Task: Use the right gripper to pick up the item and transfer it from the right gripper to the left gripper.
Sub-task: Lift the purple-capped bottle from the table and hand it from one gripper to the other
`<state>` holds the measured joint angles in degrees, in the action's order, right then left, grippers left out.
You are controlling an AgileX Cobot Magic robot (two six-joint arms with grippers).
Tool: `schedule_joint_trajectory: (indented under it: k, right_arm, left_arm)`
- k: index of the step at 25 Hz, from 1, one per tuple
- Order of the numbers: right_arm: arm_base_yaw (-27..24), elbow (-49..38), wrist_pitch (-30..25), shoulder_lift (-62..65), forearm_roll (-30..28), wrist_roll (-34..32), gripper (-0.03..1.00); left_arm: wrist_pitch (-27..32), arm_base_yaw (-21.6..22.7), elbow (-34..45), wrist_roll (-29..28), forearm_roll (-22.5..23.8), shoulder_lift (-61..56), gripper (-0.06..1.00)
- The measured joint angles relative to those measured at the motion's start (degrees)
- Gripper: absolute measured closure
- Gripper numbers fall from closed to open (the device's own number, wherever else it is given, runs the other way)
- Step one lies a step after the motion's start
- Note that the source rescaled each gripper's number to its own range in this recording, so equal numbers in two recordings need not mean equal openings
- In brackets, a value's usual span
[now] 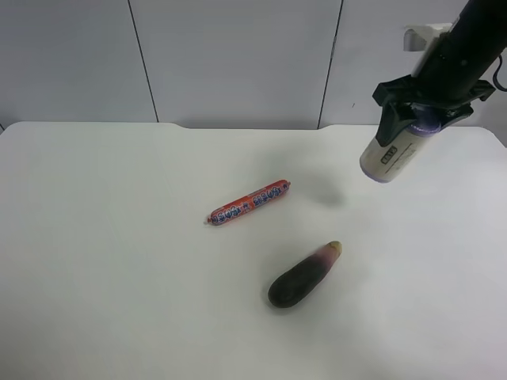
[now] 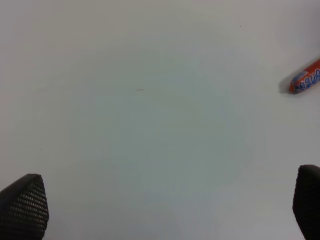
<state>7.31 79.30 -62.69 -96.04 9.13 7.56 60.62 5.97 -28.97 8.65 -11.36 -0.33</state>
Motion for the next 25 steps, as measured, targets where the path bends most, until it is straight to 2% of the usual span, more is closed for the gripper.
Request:
schedule_joint_trajectory:
  k: [9, 14, 18, 21, 25]
  right_arm:
    - [8.4, 0.0, -0.8, 3.5, 2.7, 0.4, 0.97]
    - [10.9, 0.0, -1.0, 4.9, 8.7, 2.5, 0.97]
    - [11.3, 0.0, -2.2, 5.2, 14.9, 5.8, 0.97]
    - [11.3, 0.0, -2.3, 5.2, 20.1, 8.6, 0.97]
    - [11.4, 0.0, -3.1, 5.2, 24.2, 11.3, 0.97]
  left_arm:
    - [0.0, 0.0, 0.0, 0.9, -0.3, 0.0, -0.06]
    - [0.3, 0.0, -0.1, 4.4, -2.6, 0.7, -0.06]
    - [0.7, -0.3, -2.6, 9.4, -6.1, 5.8, -0.06]
    - [0.7, -3.6, -4.5, 13.0, -10.3, 10.5, -0.06]
    - [1.0, -10.3, -4.8, 16.3, -11.7, 16.4, -0.06]
